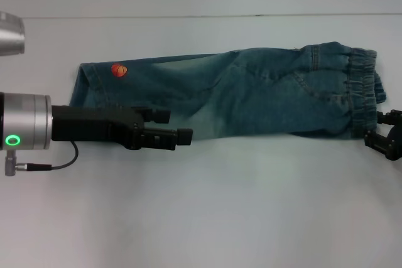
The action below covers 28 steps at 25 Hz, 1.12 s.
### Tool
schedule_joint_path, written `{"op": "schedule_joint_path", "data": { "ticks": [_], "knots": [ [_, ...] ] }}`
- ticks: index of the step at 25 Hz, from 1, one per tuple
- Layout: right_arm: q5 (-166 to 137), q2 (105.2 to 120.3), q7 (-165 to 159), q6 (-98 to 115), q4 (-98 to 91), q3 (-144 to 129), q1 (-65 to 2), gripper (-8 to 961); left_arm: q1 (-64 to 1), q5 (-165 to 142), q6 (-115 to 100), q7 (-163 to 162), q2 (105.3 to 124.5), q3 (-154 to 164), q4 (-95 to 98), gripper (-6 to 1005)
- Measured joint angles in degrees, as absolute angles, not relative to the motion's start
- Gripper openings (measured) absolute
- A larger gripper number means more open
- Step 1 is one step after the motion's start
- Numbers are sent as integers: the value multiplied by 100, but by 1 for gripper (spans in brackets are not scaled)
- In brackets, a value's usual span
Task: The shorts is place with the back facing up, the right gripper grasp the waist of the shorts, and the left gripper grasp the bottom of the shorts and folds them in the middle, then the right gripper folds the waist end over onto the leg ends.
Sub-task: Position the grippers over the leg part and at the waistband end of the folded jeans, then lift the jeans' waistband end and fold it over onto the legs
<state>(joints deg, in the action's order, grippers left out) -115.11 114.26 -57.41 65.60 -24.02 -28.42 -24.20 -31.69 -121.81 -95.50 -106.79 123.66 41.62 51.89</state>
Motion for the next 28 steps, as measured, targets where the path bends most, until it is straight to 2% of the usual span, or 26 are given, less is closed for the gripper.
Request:
{"op": "schedule_joint_path", "data": {
  "ticks": [6,14,24,28],
  "knots": [
    [-11488,11446,-5647,6799,-2564,-2799,-2342,450,-3174,-12161,-9544,-10657,12386,4176,5183,887],
    [-11482,11459,-5332,6751,-2515,-2762,-2338,51,-3150,-12074,-9552,-10674,12406,4201,5143,879],
    [-11478,11428,-5333,7343,-2919,-2298,-2208,49,-3224,-11416,-9200,-10135,12414,4219,4554,870],
    [-11478,11540,-5852,8037,-3737,-2241,-2093,49,-3288,-10862,-8602,-9435,12443,4415,3905,866]
  ]
}}
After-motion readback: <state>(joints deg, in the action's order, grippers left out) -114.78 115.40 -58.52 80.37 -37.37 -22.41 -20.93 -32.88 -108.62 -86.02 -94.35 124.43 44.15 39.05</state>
